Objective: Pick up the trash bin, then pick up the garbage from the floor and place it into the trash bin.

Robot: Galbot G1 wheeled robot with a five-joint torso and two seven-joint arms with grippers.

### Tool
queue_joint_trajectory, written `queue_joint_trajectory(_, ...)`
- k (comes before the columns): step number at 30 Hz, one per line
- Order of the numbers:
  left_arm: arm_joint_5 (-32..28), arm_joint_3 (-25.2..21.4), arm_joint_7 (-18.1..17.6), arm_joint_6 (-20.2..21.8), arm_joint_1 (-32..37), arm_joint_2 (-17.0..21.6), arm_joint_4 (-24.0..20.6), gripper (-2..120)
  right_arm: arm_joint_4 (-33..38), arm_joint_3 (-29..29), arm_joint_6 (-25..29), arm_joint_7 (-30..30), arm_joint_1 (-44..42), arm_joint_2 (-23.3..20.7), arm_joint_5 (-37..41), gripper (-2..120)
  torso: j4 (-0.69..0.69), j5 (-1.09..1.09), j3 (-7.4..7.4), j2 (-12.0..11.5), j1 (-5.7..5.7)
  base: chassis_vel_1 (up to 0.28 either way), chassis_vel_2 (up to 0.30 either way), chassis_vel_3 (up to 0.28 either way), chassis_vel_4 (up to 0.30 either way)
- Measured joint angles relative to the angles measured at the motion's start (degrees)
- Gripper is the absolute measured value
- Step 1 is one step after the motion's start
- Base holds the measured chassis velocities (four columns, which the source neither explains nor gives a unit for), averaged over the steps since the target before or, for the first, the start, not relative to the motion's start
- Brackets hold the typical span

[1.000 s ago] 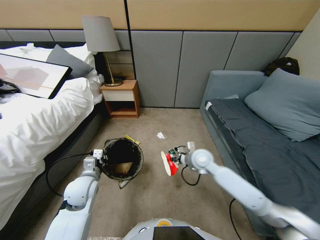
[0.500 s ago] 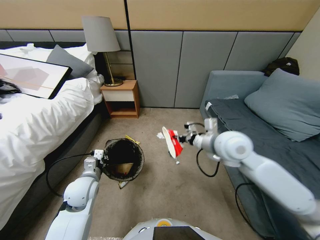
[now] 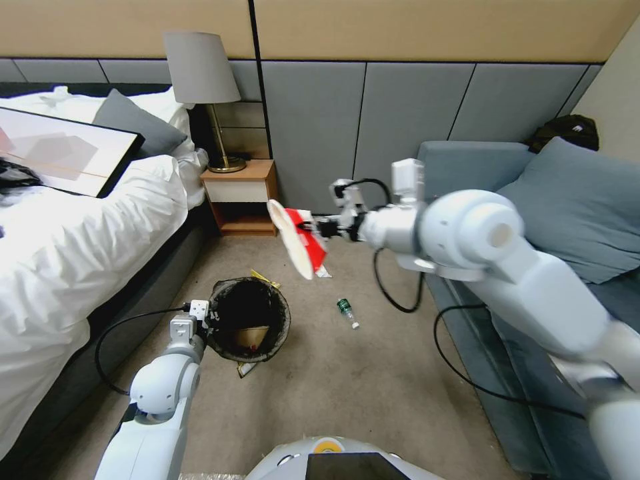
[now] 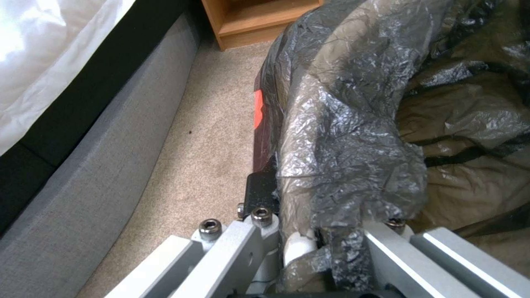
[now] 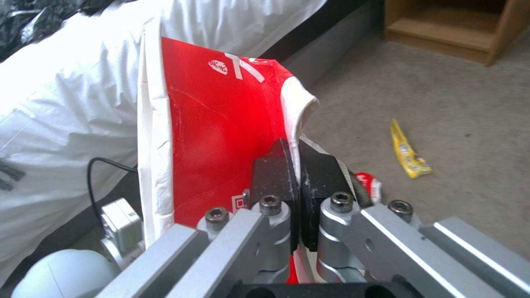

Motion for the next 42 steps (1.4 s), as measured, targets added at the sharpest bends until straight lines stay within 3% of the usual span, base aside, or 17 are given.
queue_joint_trajectory(3,0.01,0.00,0.01,0.00,-0.11,0.00,0.17,1,-1.49,-2.25,-0.01,0.18,0.37,2.98,-0.79,0,0.02,0.00,0.00,0.00,0.00,0.000,0.000,0.000,0.000)
queue_joint_trajectory(6,0.03,0.07,0.01,0.00,-0.35,0.02,0.49,1,-5.06,-7.10,-0.01,0.37,-0.25,9.26,-3.81,0,0.03,-0.02,0.00,0.00,0.00,0.000,0.000,0.000,0.000)
queue_joint_trajectory(10,0.04,-0.13,0.03,0.00,-0.38,0.10,0.53,1,-7.10,-9.88,-0.01,0.17,-2.28,10.94,-6.60,0,0.02,-0.01,0.00,0.00,0.00,0.000,0.000,0.000,0.000)
queue_joint_trajectory(32,0.29,-0.61,0.11,0.00,-0.34,-0.61,1.19,1,-9.90,-13.92,-0.01,0.45,-9.15,11.27,-12.51,1,0.01,0.01,0.00,0.00,0.00,0.000,0.000,0.000,0.000)
queue_joint_trajectory(42,0.27,-0.80,0.19,0.00,-0.17,-0.47,1.45,1,-10.54,-13.93,-0.01,0.43,-10.04,11.18,-13.57,40,0.02,0.01,0.00,0.00,0.00,0.000,0.000,0.000,0.000)
